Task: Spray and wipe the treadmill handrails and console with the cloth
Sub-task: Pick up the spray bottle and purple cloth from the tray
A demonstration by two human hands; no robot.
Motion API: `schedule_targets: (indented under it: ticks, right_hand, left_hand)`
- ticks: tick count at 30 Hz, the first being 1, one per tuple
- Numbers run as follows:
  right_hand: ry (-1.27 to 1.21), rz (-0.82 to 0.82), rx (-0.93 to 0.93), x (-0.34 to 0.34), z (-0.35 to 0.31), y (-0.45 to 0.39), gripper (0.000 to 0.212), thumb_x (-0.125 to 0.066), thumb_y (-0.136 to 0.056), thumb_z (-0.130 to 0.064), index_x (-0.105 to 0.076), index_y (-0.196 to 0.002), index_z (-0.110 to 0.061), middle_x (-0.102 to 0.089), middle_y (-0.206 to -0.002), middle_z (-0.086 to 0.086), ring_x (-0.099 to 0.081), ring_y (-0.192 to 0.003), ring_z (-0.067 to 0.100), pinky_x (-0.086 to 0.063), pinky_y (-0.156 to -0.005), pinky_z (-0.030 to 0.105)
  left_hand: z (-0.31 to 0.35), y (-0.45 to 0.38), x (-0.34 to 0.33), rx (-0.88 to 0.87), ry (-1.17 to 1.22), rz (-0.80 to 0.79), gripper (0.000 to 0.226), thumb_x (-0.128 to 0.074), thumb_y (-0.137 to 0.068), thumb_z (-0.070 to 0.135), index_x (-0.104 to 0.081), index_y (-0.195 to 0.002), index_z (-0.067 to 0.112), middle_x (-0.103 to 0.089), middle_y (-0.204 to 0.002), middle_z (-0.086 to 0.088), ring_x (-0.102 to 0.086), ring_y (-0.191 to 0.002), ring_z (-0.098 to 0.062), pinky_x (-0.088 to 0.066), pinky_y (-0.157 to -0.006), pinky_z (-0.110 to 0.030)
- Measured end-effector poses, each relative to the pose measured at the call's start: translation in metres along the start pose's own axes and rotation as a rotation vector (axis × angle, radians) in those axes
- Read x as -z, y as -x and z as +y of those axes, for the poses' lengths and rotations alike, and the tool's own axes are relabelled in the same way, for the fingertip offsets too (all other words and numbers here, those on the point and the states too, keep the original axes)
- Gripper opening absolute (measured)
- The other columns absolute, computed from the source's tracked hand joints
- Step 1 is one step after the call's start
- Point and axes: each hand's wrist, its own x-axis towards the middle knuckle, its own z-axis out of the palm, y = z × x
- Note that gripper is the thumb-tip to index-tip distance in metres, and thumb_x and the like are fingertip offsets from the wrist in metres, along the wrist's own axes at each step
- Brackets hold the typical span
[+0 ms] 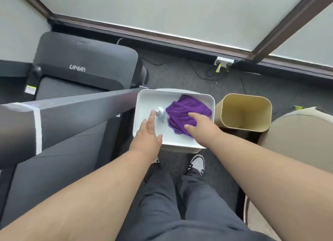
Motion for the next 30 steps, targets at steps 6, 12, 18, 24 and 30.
schedule_targets:
  ticks: [6,12,18,24,30]
  right_hand:
    - [0.039,-0.033,0.197,-0.044,-0.015,-0.054,0.064,-0.061,-0.094,-0.017,-0.033,-0.152,-0.023,-0.04,-0.152,0.002,-0.04,-0.136,0.016,-0.026,-0.105,0.018]
    - [0.082,-0.104,0.194,-0.075,-0.023,-0.099,0.074,-0.06,-0.093,-0.012,-0.022,-0.154,-0.029,-0.04,-0.151,0.002,-0.049,-0.128,0.021,-0.038,-0.1,0.027]
    - [0.186,-0.048,0.244,-0.072,-0.045,-0.118,0.023,-0.062,-0.092,-0.03,-0.053,-0.112,-0.023,-0.063,-0.105,-0.002,-0.062,-0.097,0.023,-0.047,-0.079,0.034]
    - [-0.105,-0.123,0.241,-0.052,-0.051,-0.09,0.019,-0.058,-0.093,-0.033,-0.045,-0.108,-0.035,-0.054,-0.088,-0.016,-0.053,-0.071,0.0,-0.033,-0.053,0.013]
    - [-0.149,-0.218,0.228,-0.033,-0.04,-0.081,0.026,-0.064,-0.092,-0.031,-0.049,-0.107,-0.046,-0.062,-0.102,-0.005,-0.063,-0.078,0.01,-0.047,-0.057,0.026]
  left_hand:
    - [-0.012,-0.045,-0.035,-0.104,0.068,0.144,0.088,-0.052,-0.099,0.03,0.02,-0.148,0.045,-0.015,-0.164,0.002,-0.054,-0.123,-0.023,-0.049,-0.079,-0.035]
    - [-0.023,-0.069,-0.049,-0.249,0.162,0.287,0.084,-0.062,-0.092,0.011,0.001,-0.14,0.042,-0.038,-0.154,-0.004,-0.059,-0.117,-0.026,-0.045,-0.071,-0.032]
    - [-0.025,-0.073,-0.041,-0.325,0.201,0.289,0.099,-0.071,-0.077,-0.006,-0.01,-0.143,0.035,-0.053,-0.139,-0.015,-0.068,-0.086,-0.031,-0.039,-0.061,-0.028]
    - [-0.015,-0.079,-0.013,-0.417,0.24,0.237,0.117,-0.074,-0.079,-0.002,0.006,-0.143,0.055,-0.05,-0.127,-0.014,-0.06,-0.067,-0.027,-0.044,-0.056,-0.033]
    - [0.001,-0.08,-0.017,-0.342,0.39,0.143,0.104,-0.068,-0.084,0.002,0.008,-0.14,0.047,-0.049,-0.135,-0.009,-0.065,-0.087,-0.031,-0.054,-0.077,-0.049]
